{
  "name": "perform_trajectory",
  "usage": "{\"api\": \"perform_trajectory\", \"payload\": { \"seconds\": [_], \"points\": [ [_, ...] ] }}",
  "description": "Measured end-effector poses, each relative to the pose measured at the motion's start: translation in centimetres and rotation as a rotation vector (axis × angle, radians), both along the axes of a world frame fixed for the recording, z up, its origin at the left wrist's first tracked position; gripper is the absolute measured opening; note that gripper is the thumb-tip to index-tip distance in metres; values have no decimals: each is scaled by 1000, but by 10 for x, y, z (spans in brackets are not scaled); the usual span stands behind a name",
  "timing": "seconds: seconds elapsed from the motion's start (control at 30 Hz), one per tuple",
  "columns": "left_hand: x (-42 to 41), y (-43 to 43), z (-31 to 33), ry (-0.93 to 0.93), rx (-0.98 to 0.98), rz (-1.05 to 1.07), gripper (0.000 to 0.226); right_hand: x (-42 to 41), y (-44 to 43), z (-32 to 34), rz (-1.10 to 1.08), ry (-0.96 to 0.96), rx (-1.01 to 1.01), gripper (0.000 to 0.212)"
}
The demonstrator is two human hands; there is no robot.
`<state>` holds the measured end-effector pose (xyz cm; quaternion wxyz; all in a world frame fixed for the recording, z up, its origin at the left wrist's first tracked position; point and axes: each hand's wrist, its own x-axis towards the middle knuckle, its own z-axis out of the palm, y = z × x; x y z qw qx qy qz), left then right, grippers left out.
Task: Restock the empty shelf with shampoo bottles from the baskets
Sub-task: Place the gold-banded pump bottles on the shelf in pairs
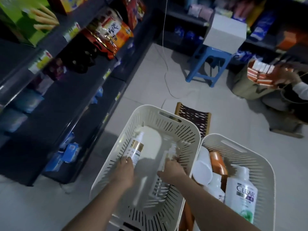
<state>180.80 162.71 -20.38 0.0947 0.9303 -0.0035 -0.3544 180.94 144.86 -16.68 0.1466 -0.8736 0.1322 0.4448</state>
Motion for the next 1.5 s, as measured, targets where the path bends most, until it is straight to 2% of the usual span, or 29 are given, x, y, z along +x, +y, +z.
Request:
{"api": "perform_trajectory", "payload": {
  "seconds": [0.07,0.13,0.2,0.27,0.37,0.47,0.53,0.63,0.67,0.77,0.8,0.83,0.87,0.97,1.0,1.13,1.23,1.43,1.5],
  "points": [
    [1,1,-14,38,-21,79,80,-1,4,-15,-159,56,25,67],
    [-1,0,-24,26,-9,109,85,-3,10,-29,-326,90,38,78],
    [-3,-2,-29,-53,24,104,83,-4,16,-40,-495,65,64,89],
    [-2,-5,-32,-87,41,109,80,-6,21,-48,-656,-10,80,91],
    [-1,-9,-44,27,-13,160,76,-10,24,-57,-762,-154,32,67],
    [-5,-20,-56,212,-164,284,83,-9,26,-59,-878,-88,124,19],
    [-4,-22,-61,249,-188,322,85,-10,29,-65,-899,-19,208,10],
    [6,-17,-56,282,-239,350,71,-16,33,-80,-1069,54,271,7],
    [10,-15,-50,302,-245,340,64,-17,34,-83,-1127,62,284,15],
    [18,-10,-45,308,-320,371,50,-26,32,-115,-1300,4,375,94],
    [19,-9,-45,308,-362,413,50,-33,28,-134,-1328,-9,417,110],
    [20,-9,-45,305,-394,451,50,-34,26,-137,-1342,4,450,115],
    [21,-8,-44,322,-428,497,51,-30,26,-127,-1356,14,480,110],
    [26,-7,-41,422,-529,633,48,-21,24,-105,-1423,5,563,70],
    [28,-7,-36,446,-551,657,44,-20,24,-102,-1453,8,581,64],
    [32,-5,-17,506,-649,750,33,-11,21,-83,-1514,47,640,61],
    [29,1,2,534,-766,862,43,-6,13,-64,-1417,43,718,50],
    [12,18,44,578,-930,905,44,-5,-6,-11,-1225,54,980,56],
    [1,22,59,577,-1027,923,54,-8,-12,8,-1161,59,1089,58]
  ]
}}
